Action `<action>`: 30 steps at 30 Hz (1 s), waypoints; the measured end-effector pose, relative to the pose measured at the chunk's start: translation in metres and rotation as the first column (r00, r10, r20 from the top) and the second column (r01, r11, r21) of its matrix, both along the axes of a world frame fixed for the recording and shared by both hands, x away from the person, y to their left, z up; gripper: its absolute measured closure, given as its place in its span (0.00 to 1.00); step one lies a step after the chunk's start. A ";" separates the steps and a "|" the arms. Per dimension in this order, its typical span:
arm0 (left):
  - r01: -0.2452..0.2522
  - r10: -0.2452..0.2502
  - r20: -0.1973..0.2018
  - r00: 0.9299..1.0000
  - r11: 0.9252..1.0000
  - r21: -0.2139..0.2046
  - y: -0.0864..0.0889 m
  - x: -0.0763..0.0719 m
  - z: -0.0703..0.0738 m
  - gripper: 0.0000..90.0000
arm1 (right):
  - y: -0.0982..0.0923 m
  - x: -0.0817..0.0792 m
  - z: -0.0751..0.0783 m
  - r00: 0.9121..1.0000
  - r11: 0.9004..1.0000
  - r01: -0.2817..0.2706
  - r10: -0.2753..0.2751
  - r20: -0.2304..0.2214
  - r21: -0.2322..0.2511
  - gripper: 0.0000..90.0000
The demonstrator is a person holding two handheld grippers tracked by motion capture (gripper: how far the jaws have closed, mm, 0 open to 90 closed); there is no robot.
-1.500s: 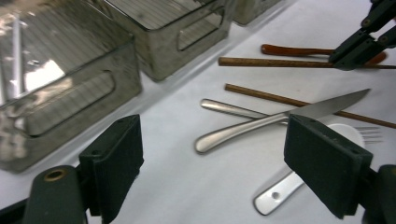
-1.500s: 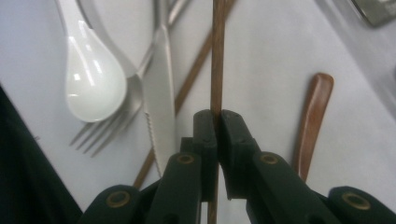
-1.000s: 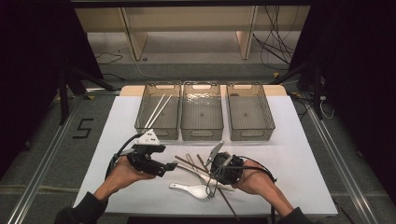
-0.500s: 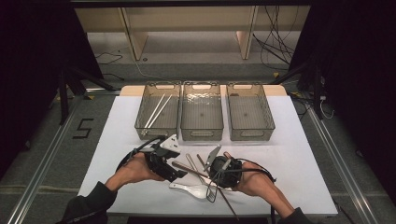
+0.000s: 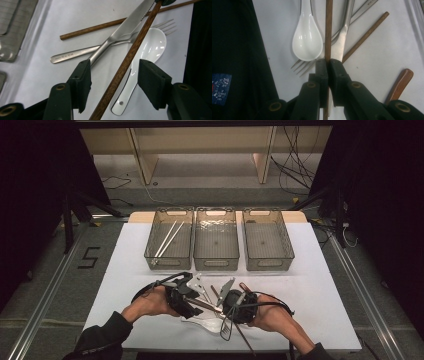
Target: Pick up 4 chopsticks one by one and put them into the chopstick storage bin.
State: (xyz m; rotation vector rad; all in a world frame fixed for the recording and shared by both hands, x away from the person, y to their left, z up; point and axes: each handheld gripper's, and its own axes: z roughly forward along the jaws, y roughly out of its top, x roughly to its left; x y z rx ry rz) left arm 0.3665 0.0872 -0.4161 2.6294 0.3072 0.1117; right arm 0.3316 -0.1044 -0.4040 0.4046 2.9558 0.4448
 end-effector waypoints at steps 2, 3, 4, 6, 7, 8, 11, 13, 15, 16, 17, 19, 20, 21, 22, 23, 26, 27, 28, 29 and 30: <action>0.012 -0.012 0.006 1.000 1.000 0.009 0.000 -0.001 -0.001 0.53 | 0.001 -0.001 0.000 1.000 1.000 0.010 -0.010 -0.002 0.007 0.96; 0.014 -0.014 0.007 1.000 1.000 0.009 0.000 -0.001 -0.001 0.54 | 0.001 -0.001 0.000 1.000 1.000 0.007 -0.007 -0.003 0.005 0.96; 0.014 -0.014 0.008 1.000 1.000 0.004 0.000 -0.001 -0.002 0.56 | 0.001 -0.002 0.000 1.000 1.000 0.007 -0.007 -0.003 0.007 0.96; 0.025 -0.025 0.003 1.000 1.000 0.003 0.000 -0.001 -0.001 0.60 | 0.001 -0.002 0.000 1.000 1.000 0.005 -0.005 -0.005 0.004 0.96; 0.034 -0.034 0.002 0.999 0.999 0.004 0.000 -0.001 -0.001 0.62 | 0.001 -0.002 0.000 1.000 1.000 0.005 -0.005 -0.007 0.003 0.96; 0.037 -0.037 0.002 0.999 0.999 0.002 0.000 -0.002 -0.002 0.63 | 0.001 -0.002 -0.001 1.000 1.000 0.003 -0.003 -0.008 0.002 0.96; 0.048 -0.048 -0.003 0.999 0.999 0.005 -0.001 -0.003 -0.003 0.67 | 0.001 -0.002 -0.001 1.000 1.000 -0.009 0.009 -0.002 0.005 0.96; 0.056 -0.056 -0.002 0.998 0.998 0.006 -0.001 -0.003 -0.003 0.70 | 0.002 -0.003 -0.002 1.000 1.000 -0.010 0.010 0.001 0.016 0.96; 0.068 -0.068 -0.005 0.998 0.998 0.010 -0.001 -0.004 -0.003 0.72 | 0.002 -0.003 -0.001 1.000 1.000 -0.021 0.021 -0.005 0.006 0.96; 0.075 -0.075 -0.004 0.997 0.997 0.015 -0.001 -0.004 -0.003 0.74 | 0.002 -0.003 -0.001 1.000 1.000 -0.028 0.028 0.000 0.006 0.96; 0.085 -0.085 -0.007 0.996 0.996 0.023 -0.001 -0.004 -0.003 0.75 | 0.002 -0.003 -0.001 1.000 1.000 -0.026 0.026 -0.001 0.008 0.96; 0.089 -0.089 -0.008 0.996 0.996 0.025 -0.001 -0.004 -0.003 0.78 | 0.002 -0.004 -0.002 1.000 1.000 -0.028 0.028 -0.002 0.013 0.96; 0.095 -0.095 -0.010 0.995 0.995 0.026 -0.001 -0.003 -0.003 0.78 | 0.003 -0.004 -0.002 1.000 1.000 -0.028 0.028 -0.002 0.013 0.96; 0.101 -0.101 -0.008 0.995 0.995 0.025 -0.001 -0.004 -0.003 0.79 | 0.003 -0.004 -0.002 1.000 0.999 -0.030 0.030 -0.002 0.013 0.96; 0.105 -0.105 -0.005 0.994 0.994 0.026 -0.001 -0.004 -0.003 0.80 | 0.003 -0.005 -0.002 1.000 1.000 -0.025 0.025 -0.006 0.018 0.96; 0.101 -0.101 -0.007 0.995 0.995 0.023 -0.001 -0.005 -0.004 0.80 | 0.003 -0.004 -0.002 0.999 0.999 -0.032 0.032 -0.006 0.015 0.96; 0.121 -0.120 -0.020 0.993 0.992 0.033 -0.001 -0.005 -0.004 0.82 | 0.003 -0.005 -0.003 1.000 0.999 -0.028 0.029 -0.012 0.015 0.95; 0.124 -0.123 -0.022 0.992 0.992 0.032 -0.001 -0.005 -0.005 0.82 | 0.003 -0.005 -0.003 0.999 0.999 -0.031 0.031 -0.018 0.015 0.95; 0.131 -0.130 -0.026 0.991 0.991 0.033 0.000 -0.005 -0.005 0.83 | 0.002 -0.004 -0.003 0.999 0.999 -0.043 0.043 -0.017 0.010 0.95; 0.133 -0.132 -0.033 0.991 0.991 0.030 0.000 -0.005 -0.005 0.83 | 0.002 -0.004 -0.003 0.999 0.999 -0.048 0.048 -0.019 0.009 0.95; 0.134 -0.133 -0.037 0.990 0.991 0.028 0.000 -0.005 -0.005 0.84 | 0.001 -0.004 -0.003 0.999 0.999 -0.046 0.046 -0.020 0.012 0.95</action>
